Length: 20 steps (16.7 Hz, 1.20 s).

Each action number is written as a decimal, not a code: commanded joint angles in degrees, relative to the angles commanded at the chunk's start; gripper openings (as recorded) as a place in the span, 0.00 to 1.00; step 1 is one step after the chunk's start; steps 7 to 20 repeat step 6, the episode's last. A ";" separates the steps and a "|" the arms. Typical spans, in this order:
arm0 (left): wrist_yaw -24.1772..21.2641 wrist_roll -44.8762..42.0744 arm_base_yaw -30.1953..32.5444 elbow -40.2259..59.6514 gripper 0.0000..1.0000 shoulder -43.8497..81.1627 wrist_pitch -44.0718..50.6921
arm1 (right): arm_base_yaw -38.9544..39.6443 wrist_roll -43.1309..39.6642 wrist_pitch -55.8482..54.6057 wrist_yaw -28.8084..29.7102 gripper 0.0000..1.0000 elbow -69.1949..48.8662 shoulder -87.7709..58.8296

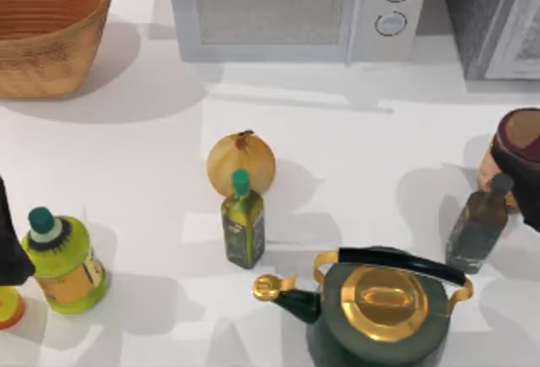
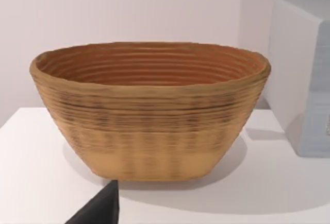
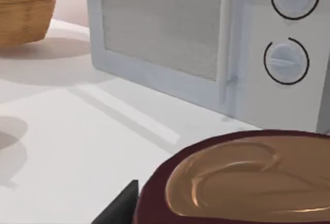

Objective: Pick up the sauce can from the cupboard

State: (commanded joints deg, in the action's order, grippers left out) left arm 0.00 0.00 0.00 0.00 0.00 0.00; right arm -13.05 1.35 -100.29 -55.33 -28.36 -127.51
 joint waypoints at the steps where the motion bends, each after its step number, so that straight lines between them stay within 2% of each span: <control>1: 0.00 0.00 0.00 0.00 1.00 0.00 0.00 | 0.00 0.00 0.00 0.00 1.00 0.00 0.00; 20: 0.00 0.00 0.00 0.00 1.00 0.00 0.00 | 0.00 0.00 0.00 0.00 1.00 0.00 0.00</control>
